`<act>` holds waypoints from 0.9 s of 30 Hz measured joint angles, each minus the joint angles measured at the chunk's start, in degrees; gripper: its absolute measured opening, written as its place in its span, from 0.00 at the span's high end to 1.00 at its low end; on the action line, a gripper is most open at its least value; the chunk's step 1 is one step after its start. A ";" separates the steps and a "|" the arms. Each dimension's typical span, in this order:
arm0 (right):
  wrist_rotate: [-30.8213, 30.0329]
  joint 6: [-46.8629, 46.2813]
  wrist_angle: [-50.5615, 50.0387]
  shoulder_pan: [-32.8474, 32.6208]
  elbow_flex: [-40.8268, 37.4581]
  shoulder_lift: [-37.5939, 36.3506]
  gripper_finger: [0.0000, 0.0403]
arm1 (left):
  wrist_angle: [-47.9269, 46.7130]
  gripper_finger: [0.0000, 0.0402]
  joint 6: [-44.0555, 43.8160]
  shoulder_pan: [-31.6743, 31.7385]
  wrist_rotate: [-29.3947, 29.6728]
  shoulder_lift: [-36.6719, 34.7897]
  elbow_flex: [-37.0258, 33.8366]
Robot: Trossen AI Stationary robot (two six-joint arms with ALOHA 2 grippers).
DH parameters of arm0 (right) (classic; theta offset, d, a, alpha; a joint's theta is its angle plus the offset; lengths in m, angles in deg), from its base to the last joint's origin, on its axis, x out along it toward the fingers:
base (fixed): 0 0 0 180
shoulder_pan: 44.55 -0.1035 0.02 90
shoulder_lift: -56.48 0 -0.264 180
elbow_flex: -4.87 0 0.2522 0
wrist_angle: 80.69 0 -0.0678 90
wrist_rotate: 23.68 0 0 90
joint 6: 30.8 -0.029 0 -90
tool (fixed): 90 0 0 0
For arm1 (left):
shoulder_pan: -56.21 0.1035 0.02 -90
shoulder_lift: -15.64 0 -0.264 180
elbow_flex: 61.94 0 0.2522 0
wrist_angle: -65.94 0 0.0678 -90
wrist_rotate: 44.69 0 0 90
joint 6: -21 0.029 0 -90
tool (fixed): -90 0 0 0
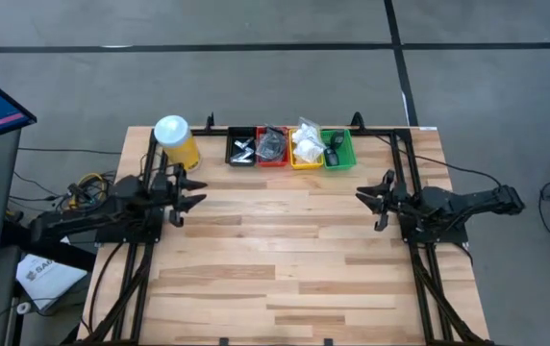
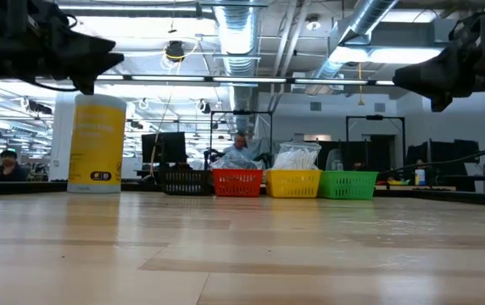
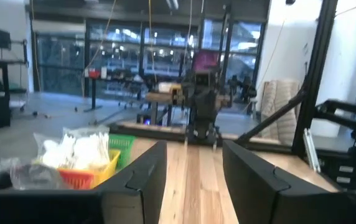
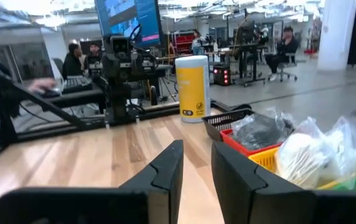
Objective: Pick & Place Travel size toiletries
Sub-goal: Return to Home Position
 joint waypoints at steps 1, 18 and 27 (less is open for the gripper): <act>0.00 -1.13 0.00 0.02 0.00 0.01 0.81 | -0.04 0.63 -0.02 0.00 0.01 0.66 0.00; 0.02 -2.95 -0.02 0.02 0.00 0.02 0.81 | 0.37 0.64 0.07 0.00 0.05 10.86 -0.02; 0.04 -2.95 -0.02 0.01 0.00 0.02 0.81 | 0.47 0.63 0.07 0.00 0.07 13.66 -0.02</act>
